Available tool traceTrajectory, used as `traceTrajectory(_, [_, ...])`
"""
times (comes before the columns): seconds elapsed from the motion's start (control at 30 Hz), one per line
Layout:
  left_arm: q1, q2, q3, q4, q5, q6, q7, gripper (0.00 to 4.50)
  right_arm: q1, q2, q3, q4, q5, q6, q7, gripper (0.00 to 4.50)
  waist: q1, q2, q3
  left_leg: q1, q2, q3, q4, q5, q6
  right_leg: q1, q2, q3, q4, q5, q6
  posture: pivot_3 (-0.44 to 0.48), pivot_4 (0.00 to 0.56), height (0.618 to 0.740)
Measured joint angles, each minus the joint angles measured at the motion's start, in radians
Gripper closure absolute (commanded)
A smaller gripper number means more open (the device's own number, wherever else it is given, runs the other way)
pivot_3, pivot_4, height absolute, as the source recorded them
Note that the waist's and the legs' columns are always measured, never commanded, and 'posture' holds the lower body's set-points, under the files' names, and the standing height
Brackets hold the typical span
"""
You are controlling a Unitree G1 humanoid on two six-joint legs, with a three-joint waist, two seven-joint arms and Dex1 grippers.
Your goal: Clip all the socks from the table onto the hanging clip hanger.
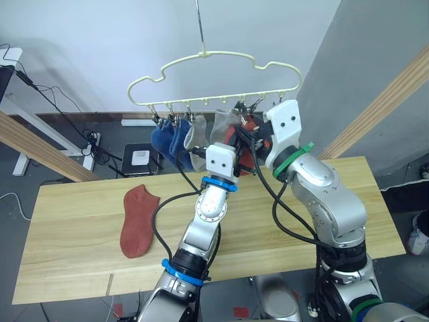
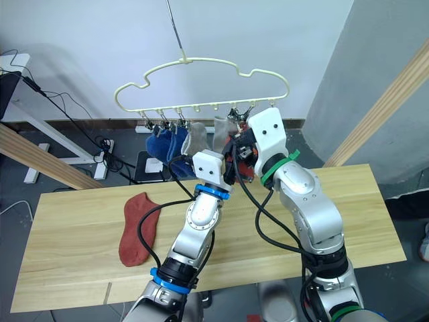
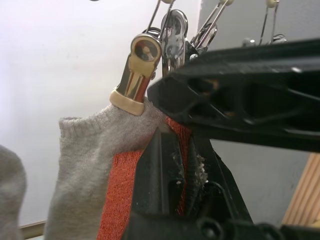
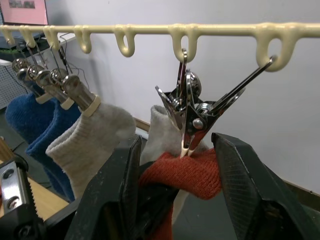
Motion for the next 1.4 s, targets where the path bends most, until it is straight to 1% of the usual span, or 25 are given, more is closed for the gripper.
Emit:
traceTrajectory(0.27, [0.015,0.026,0.000,-0.014,-0.002,0.000,-0.048,4.50,0.041,-0.116,-0.108,-0.134,0.139,0.069,0.107,2.20,0.000,0.000,0.000,0.000,0.000,0.000,0.000,0.000,0.000,0.000,0.000,0.000,0.000,0.000,0.000,-0.281,0.304,0.740])
traceTrajectory(0.43, [0.036,0.041,-0.009,-0.017,-0.037,0.002,-0.124,4.50,0.092,-0.169,-0.135,-0.196,0.213,0.092,0.146,2.20,-0.001,0.000,-0.001,0.000,0.000,0.000,0.000,0.000,0.000,0.000,0.000,0.000,0.000,0.000,0.000,-0.284,0.303,0.740])
traceTrajectory(0.57, [0.054,0.061,-0.019,-0.028,-0.068,0.020,-0.199,3.40,0.116,-0.197,-0.139,-0.209,0.229,0.095,0.146,2.16,-0.002,0.000,-0.001,0.000,0.000,0.000,0.000,0.000,0.001,0.000,0.000,0.001,0.000,0.000,0.000,-0.286,0.303,0.740])
traceTrajectory(0.73, [0.064,0.071,-0.019,-0.043,-0.079,0.023,-0.239,1.99,0.129,-0.216,-0.141,-0.218,0.250,0.090,0.144,2.16,-0.002,0.000,-0.003,0.000,0.000,0.000,0.000,0.001,0.001,0.000,0.000,0.001,0.000,0.000,0.001,-0.284,0.302,0.740])
traceTrajectory(0.83, [0.071,0.082,-0.017,-0.058,-0.081,0.023,-0.256,1.25,0.143,-0.227,-0.145,-0.225,0.257,0.086,0.144,2.16,-0.001,0.000,-0.004,0.000,0.000,0.000,0.000,0.001,0.001,0.000,0.000,0.001,0.000,0.000,0.001,-0.283,0.301,0.740])
traceTrajectory(0.97, [0.086,0.096,-0.019,-0.071,-0.089,0.023,-0.288,1.25,0.152,-0.245,-0.147,-0.228,0.260,0.079,0.144,2.16,-0.001,0.001,-0.007,0.000,0.000,0.000,0.000,0.001,0.001,0.000,0.000,0.001,0.000,0.000,0.001,-0.281,0.301,0.740])
traceTrajectory(1.2, [0.142,0.167,-0.024,-0.133,-0.153,0.020,-0.407,1.25,0.185,-0.287,-0.158,-0.231,0.264,0.061,0.147,2.16,-0.001,0.002,-0.012,0.001,0.000,0.000,0.000,0.001,0.001,0.001,0.001,0.001,0.000,0.000,0.001,-0.285,0.301,0.740])
traceTrajectory(1.4, [0.189,0.300,-0.009,-0.230,-0.280,0.063,-0.575,1.25,0.214,-0.319,-0.180,-0.232,0.260,0.048,0.142,2.16,-0.002,0.002,-0.013,0.001,0.001,0.001,0.000,0.001,0.001,0.001,0.001,0.001,0.001,0.001,0.001,-0.289,0.302,0.740])
